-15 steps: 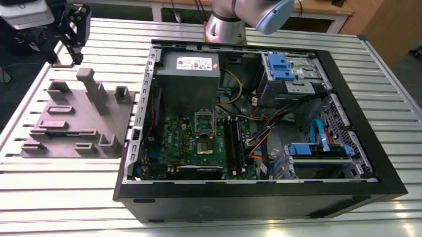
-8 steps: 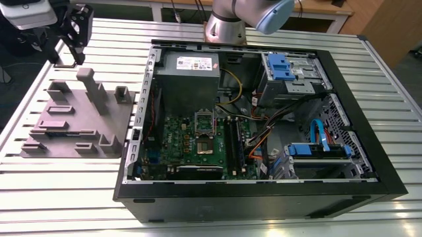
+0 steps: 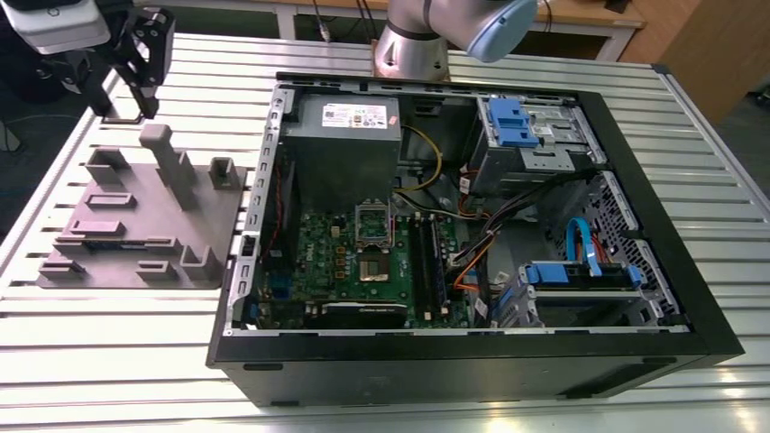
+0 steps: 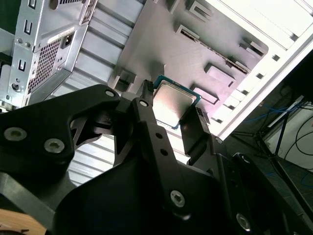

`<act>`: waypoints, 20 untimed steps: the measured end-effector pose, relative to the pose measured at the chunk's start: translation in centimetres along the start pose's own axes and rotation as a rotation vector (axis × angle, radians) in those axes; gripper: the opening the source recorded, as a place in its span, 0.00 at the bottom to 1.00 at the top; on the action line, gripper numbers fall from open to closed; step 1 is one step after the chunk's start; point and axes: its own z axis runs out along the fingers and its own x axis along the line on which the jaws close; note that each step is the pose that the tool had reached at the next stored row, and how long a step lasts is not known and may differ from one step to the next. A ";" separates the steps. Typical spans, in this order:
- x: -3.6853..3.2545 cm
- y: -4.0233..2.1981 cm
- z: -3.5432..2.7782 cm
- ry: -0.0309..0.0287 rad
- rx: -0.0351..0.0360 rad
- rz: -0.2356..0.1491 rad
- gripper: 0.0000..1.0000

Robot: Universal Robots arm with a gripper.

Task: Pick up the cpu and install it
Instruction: 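Pick up the cpu and move it towards the insertion slot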

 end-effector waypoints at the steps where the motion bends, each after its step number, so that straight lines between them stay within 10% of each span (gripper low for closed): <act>1: -0.04 0.00 0.00 -0.0001 -0.0001 0.000 0.47; 20: -1.16 0.02 -0.02 0.0000 0.0000 0.000 0.47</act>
